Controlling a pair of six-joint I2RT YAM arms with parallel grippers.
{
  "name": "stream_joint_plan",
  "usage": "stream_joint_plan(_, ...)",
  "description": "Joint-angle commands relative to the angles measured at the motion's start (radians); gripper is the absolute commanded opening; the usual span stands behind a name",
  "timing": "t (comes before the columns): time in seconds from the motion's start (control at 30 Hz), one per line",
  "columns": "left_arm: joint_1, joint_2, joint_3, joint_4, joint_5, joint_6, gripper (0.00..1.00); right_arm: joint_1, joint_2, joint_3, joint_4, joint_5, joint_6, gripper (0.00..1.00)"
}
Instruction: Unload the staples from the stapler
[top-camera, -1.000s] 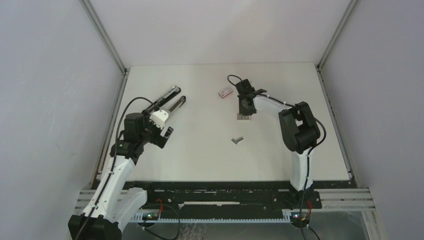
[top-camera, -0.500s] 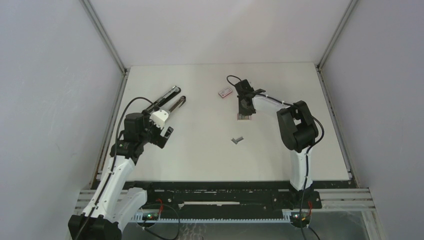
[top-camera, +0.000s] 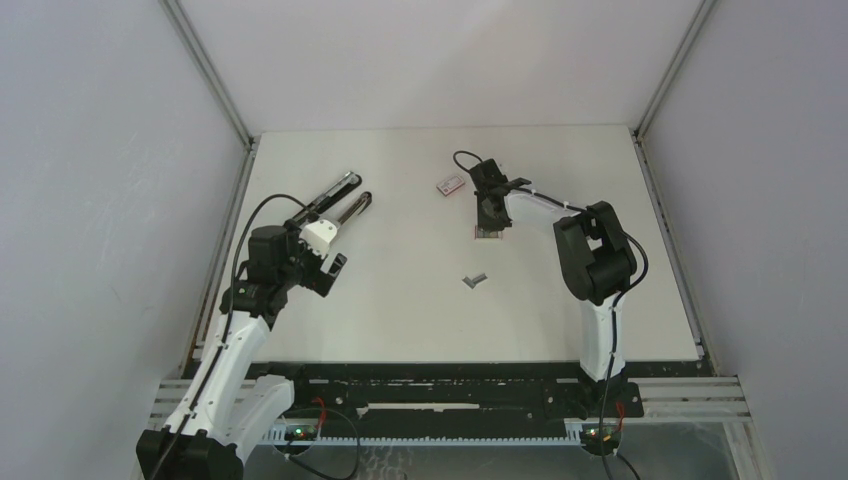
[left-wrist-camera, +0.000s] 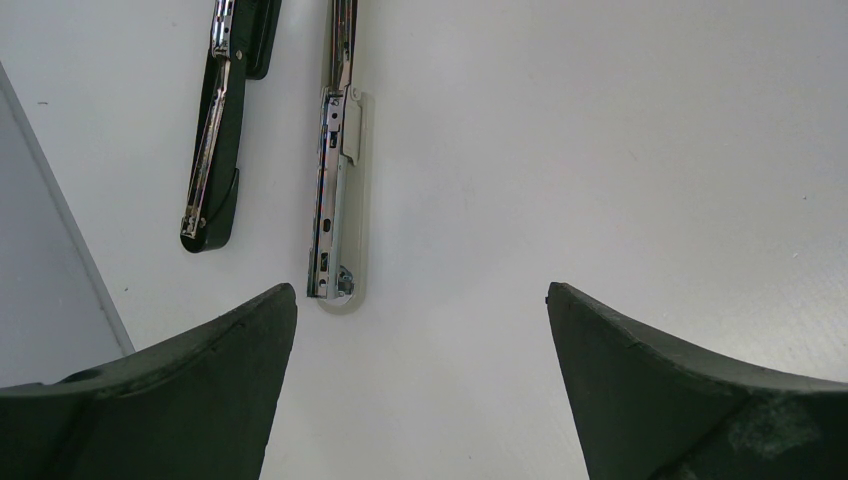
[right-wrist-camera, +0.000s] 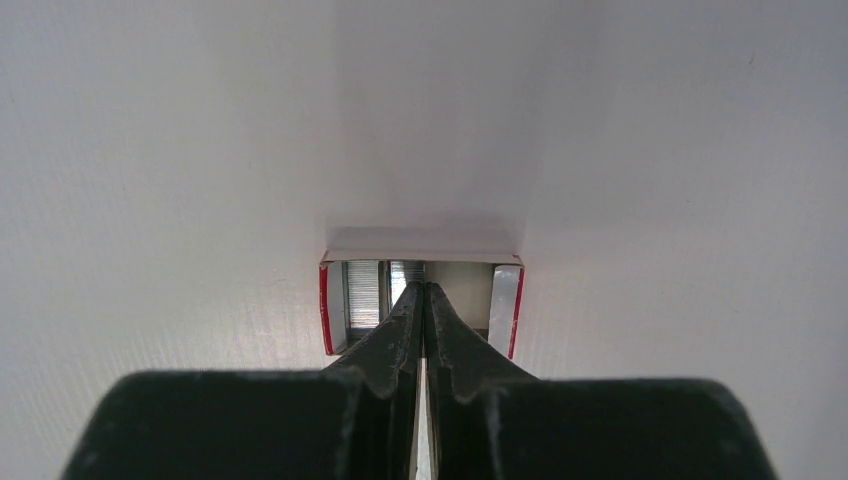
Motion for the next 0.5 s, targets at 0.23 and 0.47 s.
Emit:
stream_joint_plan(0.23, 0.005, -0.006, -0.027, 0.04, 0.003, 0.017, 1.0, 0.013, -0.008, 0.052, 0.011, 0.005, -0.022, 0.06)
stream_joint_plan(0.47, 0.005, -0.006, -0.027, 0.041, 0.002, 0.018, 1.0, 0.012, -0.019, 0.06, 0.005, -0.002, -0.025, 0.08)
